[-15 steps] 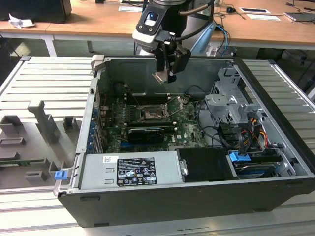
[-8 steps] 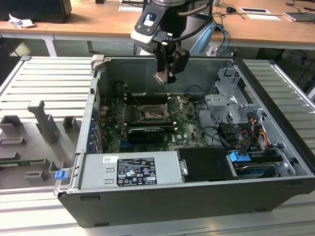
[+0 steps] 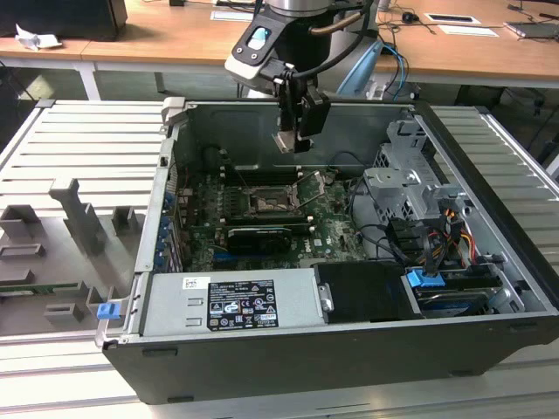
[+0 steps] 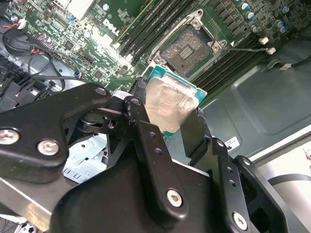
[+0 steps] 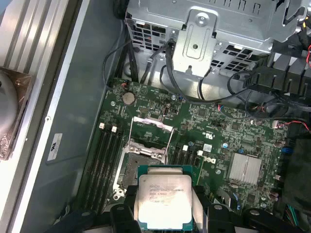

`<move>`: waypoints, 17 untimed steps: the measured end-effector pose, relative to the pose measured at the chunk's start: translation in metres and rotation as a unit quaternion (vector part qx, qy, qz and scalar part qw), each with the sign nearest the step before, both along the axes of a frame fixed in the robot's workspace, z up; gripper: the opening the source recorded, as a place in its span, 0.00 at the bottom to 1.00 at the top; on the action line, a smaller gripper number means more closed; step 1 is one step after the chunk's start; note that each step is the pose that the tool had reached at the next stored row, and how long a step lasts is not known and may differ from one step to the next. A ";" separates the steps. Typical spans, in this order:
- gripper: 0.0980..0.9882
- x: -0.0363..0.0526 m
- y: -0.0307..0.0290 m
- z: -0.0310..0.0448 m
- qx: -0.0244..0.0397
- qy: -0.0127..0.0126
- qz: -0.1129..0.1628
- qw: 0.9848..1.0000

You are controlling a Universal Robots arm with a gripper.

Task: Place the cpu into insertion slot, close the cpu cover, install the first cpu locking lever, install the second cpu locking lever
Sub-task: 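Place the cpu into insertion slot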

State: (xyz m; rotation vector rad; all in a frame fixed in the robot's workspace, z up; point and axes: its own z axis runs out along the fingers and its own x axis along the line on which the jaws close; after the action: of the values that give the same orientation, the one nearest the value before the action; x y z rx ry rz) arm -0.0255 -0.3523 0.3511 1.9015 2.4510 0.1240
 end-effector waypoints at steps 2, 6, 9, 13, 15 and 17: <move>0.48 0.0000 0.0000 -0.0014 0.000 0.000 -0.001 1.000; 0.48 0.0000 0.0000 -0.0030 0.000 0.000 -0.003 1.000; 0.48 0.0000 0.0000 -0.0037 0.000 0.000 -0.003 1.000; 0.48 0.0000 0.0000 -0.0050 0.000 0.000 -0.004 1.000; 0.48 0.0000 0.0000 -0.0059 0.000 0.000 -0.005 1.000; 0.48 0.0000 0.0000 -0.0069 0.000 0.000 -0.005 1.000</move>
State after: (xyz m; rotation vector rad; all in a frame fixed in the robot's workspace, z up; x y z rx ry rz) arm -0.0255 -0.3523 0.3442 1.9149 2.4409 0.1229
